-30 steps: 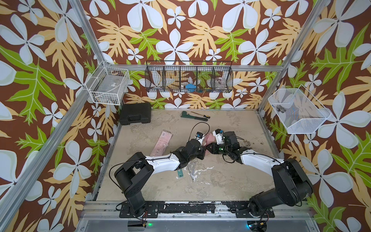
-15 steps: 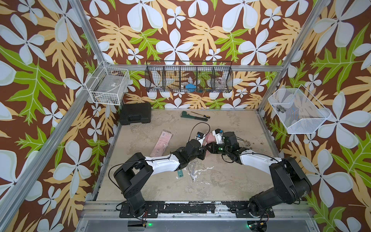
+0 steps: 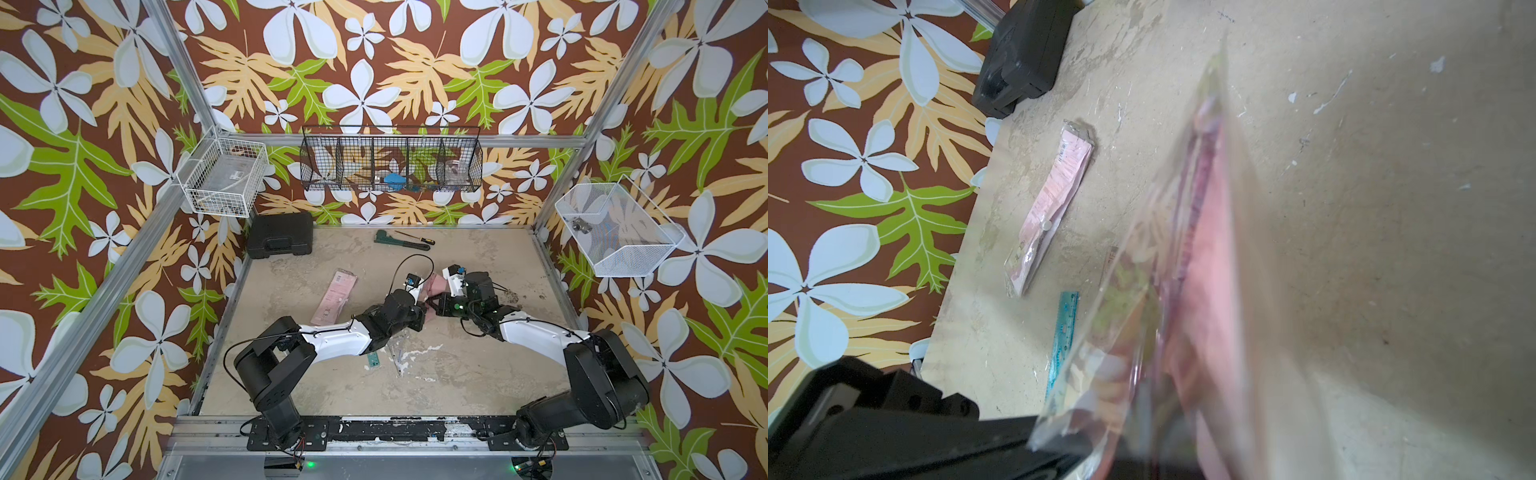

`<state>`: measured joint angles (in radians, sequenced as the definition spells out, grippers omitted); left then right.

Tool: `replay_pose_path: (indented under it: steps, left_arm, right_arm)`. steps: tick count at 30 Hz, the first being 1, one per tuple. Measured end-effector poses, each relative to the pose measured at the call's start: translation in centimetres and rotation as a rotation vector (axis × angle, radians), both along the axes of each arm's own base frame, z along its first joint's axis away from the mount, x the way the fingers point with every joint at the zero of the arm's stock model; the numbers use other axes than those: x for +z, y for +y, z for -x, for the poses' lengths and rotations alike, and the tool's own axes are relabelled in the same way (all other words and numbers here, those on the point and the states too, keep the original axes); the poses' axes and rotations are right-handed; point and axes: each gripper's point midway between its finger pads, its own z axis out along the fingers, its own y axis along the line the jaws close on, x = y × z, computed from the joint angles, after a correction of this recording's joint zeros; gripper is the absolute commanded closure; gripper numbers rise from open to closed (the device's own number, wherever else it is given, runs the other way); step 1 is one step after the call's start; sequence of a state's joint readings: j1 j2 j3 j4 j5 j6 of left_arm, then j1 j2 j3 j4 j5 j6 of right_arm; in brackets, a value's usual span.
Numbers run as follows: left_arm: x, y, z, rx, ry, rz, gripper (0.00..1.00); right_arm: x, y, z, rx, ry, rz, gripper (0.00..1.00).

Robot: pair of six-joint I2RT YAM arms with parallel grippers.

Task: Open the ruler set and take out the ruler
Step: Take out the ruler from the ruler set bag.

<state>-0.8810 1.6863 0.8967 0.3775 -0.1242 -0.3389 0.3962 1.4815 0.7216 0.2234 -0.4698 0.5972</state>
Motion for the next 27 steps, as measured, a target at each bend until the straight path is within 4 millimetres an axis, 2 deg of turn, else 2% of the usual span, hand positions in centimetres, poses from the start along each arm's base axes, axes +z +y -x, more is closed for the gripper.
replay_pose_path:
  steps: [27]
  left_arm:
    - [-1.4, -0.1, -1.0, 0.039, 0.023, -0.056, 1.00]
  right_arm:
    - [1.6, -2.7, 4.8, 0.065, 0.012, 0.083, 1.00]
